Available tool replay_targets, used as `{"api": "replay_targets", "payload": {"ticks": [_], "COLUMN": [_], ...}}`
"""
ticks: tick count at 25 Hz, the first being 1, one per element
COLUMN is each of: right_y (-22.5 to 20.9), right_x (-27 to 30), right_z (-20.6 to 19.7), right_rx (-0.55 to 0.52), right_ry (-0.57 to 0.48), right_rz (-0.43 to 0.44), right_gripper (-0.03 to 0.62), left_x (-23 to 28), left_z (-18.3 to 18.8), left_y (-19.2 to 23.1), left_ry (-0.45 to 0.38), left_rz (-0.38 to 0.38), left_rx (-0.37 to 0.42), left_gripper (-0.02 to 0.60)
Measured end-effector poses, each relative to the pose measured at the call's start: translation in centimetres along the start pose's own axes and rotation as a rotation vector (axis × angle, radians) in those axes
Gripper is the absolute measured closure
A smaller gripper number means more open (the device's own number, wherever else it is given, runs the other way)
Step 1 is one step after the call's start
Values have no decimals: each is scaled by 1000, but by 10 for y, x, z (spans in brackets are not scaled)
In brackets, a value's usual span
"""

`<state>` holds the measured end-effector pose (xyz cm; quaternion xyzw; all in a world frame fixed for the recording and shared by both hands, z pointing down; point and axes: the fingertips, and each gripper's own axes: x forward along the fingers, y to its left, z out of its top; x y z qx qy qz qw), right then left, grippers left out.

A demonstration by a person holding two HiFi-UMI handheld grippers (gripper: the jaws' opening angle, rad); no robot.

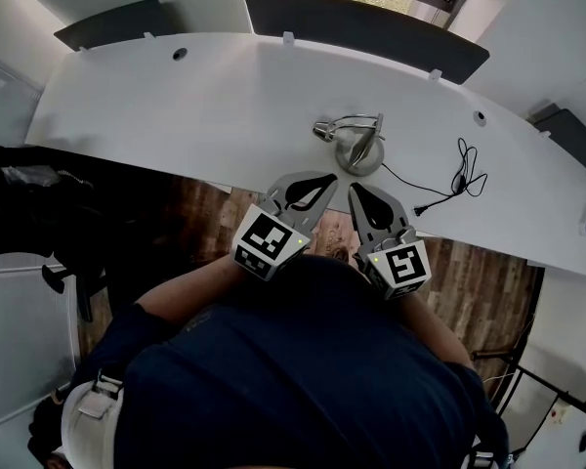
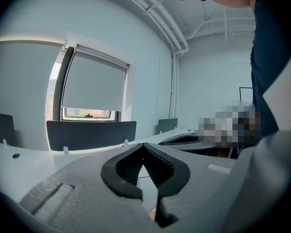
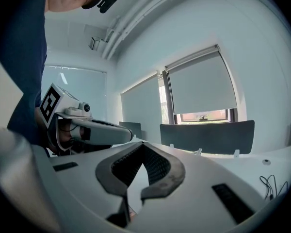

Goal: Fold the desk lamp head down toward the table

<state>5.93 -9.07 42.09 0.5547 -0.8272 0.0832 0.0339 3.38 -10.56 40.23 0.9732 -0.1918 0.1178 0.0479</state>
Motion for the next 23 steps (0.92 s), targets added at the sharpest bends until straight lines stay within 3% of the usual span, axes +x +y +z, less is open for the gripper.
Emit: {"api": "replay_targets", "payload": {"ticks": [23], "right_y": [7], "right_x": [3], "right_z": [-2], "right_rx": [-23], "right_ry": [18], "right_rz": [28], "right_gripper": [583], "left_x": [-5], "left_z": [-2], "left_y": [1], "left_ry": [-3], "left_rz": [18], "left_rx": [-1], "left_gripper": [575]}}
